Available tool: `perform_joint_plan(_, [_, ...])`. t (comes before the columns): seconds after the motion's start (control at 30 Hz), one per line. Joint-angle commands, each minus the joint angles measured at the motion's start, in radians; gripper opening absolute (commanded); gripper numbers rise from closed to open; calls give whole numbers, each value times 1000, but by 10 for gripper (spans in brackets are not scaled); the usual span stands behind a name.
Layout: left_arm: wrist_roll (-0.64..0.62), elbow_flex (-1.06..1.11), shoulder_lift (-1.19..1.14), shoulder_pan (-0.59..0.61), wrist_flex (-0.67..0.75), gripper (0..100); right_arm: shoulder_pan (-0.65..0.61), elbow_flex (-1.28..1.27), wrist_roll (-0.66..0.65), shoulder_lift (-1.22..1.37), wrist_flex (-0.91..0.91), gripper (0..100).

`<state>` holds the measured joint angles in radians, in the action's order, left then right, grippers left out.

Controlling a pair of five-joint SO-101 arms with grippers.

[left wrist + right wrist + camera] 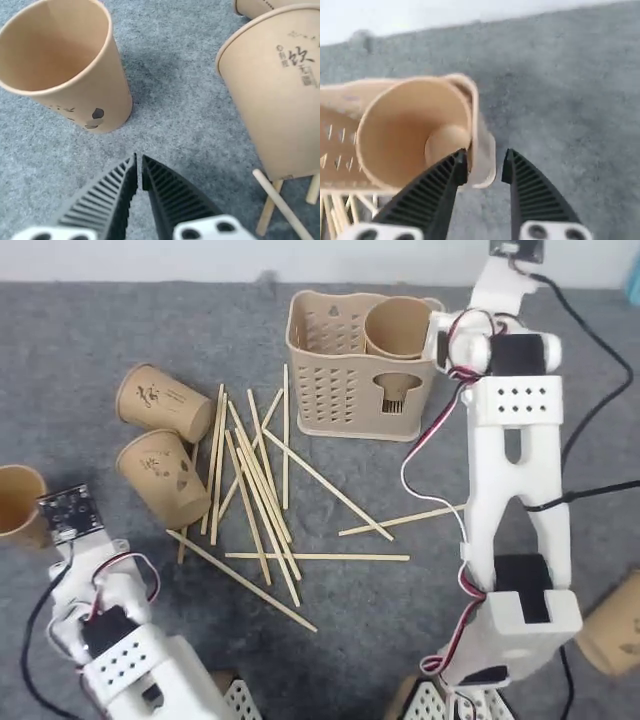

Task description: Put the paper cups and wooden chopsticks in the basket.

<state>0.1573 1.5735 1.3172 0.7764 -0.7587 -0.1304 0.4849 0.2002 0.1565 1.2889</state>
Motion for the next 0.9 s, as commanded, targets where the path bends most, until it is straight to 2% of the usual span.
perform_joint_plan(0.0, [8, -2, 15, -6, 25, 16, -28, 8, -5, -21, 50, 120])
perform_joint_plan(0.6, [8, -2, 15, -8, 25, 16, 8, 14, -6, 120, -16, 117])
perform_joint_plan(0.67, [8, -2, 15, -9, 25, 16, 8, 14, -6, 120, -18, 91])
perform_joint_plan(0.77, [8, -2, 15, -9, 26, 16, 1, 15, -6, 120, -19, 0])
perform_joint_plan(0.87, [8, -2, 15, -9, 26, 16, -1, 15, -6, 120, -19, 7])
